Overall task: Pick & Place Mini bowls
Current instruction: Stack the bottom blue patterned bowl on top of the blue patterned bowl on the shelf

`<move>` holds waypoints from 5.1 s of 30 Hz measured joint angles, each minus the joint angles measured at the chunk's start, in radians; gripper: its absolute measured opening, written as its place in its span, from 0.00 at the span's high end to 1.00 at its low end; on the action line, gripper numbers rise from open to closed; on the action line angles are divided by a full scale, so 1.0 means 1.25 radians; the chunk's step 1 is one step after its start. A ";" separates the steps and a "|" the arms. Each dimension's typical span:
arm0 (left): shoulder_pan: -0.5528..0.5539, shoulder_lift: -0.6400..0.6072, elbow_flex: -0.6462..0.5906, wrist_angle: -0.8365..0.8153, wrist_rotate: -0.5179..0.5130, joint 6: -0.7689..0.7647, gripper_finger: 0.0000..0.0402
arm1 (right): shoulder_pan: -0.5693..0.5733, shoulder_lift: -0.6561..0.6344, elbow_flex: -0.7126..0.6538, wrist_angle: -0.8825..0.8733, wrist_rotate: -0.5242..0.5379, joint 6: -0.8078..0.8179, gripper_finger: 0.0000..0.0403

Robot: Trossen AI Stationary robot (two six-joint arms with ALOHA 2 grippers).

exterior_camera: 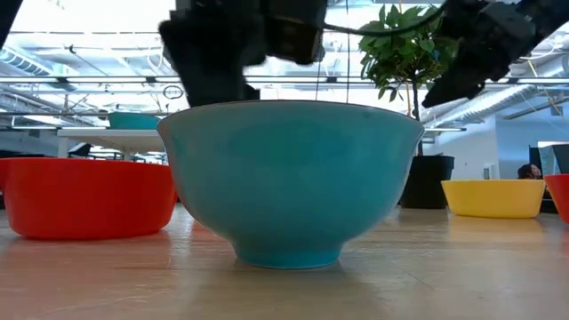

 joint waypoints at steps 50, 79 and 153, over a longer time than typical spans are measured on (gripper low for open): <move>0.632 -0.459 0.002 -0.286 -0.217 0.213 0.92 | 0.153 0.025 0.007 0.022 0.143 0.037 0.71; 1.220 -0.504 0.001 -0.382 -0.098 0.367 0.95 | -0.063 0.052 0.007 0.047 0.227 -0.042 0.71; 1.046 -0.609 0.002 -0.424 -0.316 -0.100 0.98 | -0.087 0.184 0.007 0.119 0.138 -0.153 0.71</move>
